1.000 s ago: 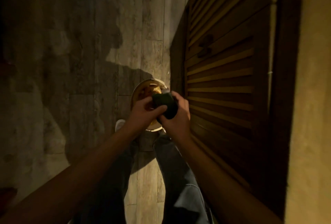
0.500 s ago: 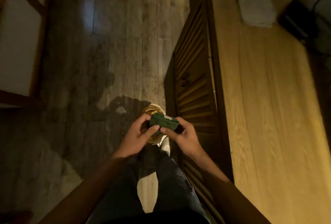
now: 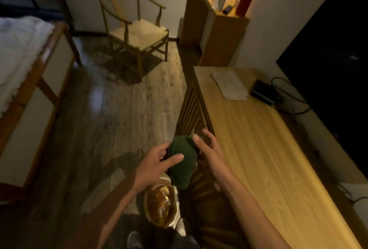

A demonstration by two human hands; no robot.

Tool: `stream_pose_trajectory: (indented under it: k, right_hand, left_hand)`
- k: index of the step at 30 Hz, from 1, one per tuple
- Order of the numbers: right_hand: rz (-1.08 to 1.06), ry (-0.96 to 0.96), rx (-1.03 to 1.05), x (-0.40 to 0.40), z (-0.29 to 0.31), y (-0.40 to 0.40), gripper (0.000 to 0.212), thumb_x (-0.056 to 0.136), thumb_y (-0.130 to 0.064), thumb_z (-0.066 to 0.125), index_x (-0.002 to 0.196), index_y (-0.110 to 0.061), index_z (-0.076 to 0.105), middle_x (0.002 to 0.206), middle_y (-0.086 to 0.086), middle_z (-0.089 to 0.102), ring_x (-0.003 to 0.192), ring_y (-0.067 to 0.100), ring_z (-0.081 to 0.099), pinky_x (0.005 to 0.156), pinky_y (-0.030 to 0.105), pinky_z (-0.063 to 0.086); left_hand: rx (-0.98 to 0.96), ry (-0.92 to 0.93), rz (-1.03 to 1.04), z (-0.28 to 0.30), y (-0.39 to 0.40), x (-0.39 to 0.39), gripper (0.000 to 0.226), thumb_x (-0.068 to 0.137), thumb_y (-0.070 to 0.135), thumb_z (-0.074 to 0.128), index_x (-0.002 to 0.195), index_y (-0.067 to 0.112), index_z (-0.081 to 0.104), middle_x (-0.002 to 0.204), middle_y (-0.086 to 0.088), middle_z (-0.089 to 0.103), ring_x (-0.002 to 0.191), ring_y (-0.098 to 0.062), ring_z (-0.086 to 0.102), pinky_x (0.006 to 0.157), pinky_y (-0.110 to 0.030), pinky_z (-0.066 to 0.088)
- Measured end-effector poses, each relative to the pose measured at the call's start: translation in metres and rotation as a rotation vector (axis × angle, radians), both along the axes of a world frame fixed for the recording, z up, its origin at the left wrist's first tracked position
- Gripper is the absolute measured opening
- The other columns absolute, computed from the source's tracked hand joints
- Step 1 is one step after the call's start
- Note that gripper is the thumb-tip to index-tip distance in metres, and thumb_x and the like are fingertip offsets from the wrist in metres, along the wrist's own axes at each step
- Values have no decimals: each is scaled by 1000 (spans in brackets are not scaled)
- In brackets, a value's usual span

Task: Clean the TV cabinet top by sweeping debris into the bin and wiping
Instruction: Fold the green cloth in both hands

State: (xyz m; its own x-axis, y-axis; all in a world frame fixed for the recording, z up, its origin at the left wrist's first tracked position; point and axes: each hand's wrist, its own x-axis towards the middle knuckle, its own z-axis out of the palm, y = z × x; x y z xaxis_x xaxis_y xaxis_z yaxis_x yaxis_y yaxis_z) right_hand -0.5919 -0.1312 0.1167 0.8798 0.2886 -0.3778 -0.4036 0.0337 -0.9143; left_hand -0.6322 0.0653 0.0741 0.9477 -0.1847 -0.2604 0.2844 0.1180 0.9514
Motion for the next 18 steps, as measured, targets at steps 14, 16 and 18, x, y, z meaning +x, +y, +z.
stream_pose_trajectory:
  k: [14, 16, 18]
  right_hand:
    - [162, -573, -595, 44, 71, -6, 77, 75, -31, 88, 142, -31, 52, 121, -16, 65, 109, 0, 64, 96, 33, 57]
    - [155, -643, -668, 50, 74, -6, 68, 77, -36, 86, 138, -33, 56, 116, -17, 68, 101, -3, 65, 90, 30, 58]
    - [166, -686, -685, 57, 75, -10, 53, 81, -41, 81, 130, -39, 61, 110, -20, 68, 96, -6, 64, 82, 25, 57]
  left_hand:
    - [456, -334, -197, 91, 12, 80, 89, 74, 22, 85, 144, 48, 37, 145, 12, 43, 134, -12, 47, 104, -41, 51]
    - [632, -437, -219, 95, 10, 87, 83, 75, 27, 84, 144, 39, 41, 140, 12, 45, 129, -10, 47, 103, -37, 52]
    - [723, -557, -143, 100, 7, 93, 63, 75, 29, 83, 131, 35, 53, 123, 15, 48, 114, -4, 52, 91, -25, 54]
